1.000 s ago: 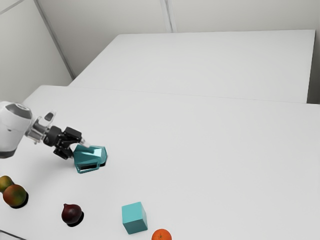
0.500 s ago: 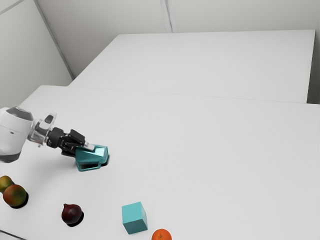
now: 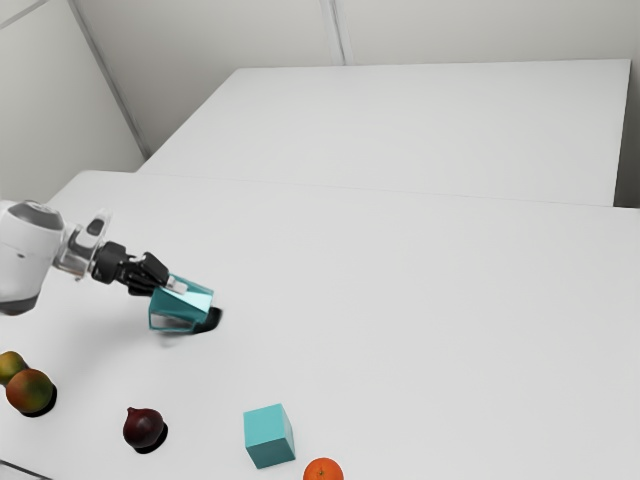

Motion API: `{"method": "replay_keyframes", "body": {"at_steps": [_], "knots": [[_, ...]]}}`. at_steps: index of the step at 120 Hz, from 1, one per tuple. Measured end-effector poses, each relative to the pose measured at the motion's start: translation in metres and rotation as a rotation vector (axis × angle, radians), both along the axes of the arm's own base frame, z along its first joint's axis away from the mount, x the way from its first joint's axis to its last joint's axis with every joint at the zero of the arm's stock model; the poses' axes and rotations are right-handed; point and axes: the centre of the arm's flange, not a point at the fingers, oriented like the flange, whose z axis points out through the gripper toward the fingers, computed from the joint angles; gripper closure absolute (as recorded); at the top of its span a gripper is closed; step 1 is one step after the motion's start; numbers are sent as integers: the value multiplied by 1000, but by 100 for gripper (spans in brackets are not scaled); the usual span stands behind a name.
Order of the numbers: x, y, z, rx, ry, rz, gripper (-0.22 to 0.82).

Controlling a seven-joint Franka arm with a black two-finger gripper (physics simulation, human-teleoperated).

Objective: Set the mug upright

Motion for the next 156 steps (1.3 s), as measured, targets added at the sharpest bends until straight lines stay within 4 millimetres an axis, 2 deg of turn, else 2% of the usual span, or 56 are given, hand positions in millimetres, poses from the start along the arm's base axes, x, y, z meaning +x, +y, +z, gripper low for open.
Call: {"method": "replay_keyframes", "body": {"at_steps": [25, 52, 67, 100, 129, 142, 156], "knots": [[10, -28, 38, 76, -49, -95, 78], [22, -67, 84, 267, -22, -264, 79], [30, -90, 100, 383, 20, -340, 79], [42, -140, 108, 610, 102, -410, 79], [45, -179, 119, 801, 111, -390, 79], [44, -195, 115, 858, 114, -367, 79], [37, -200, 104, 885, 120, -314, 79]]}}
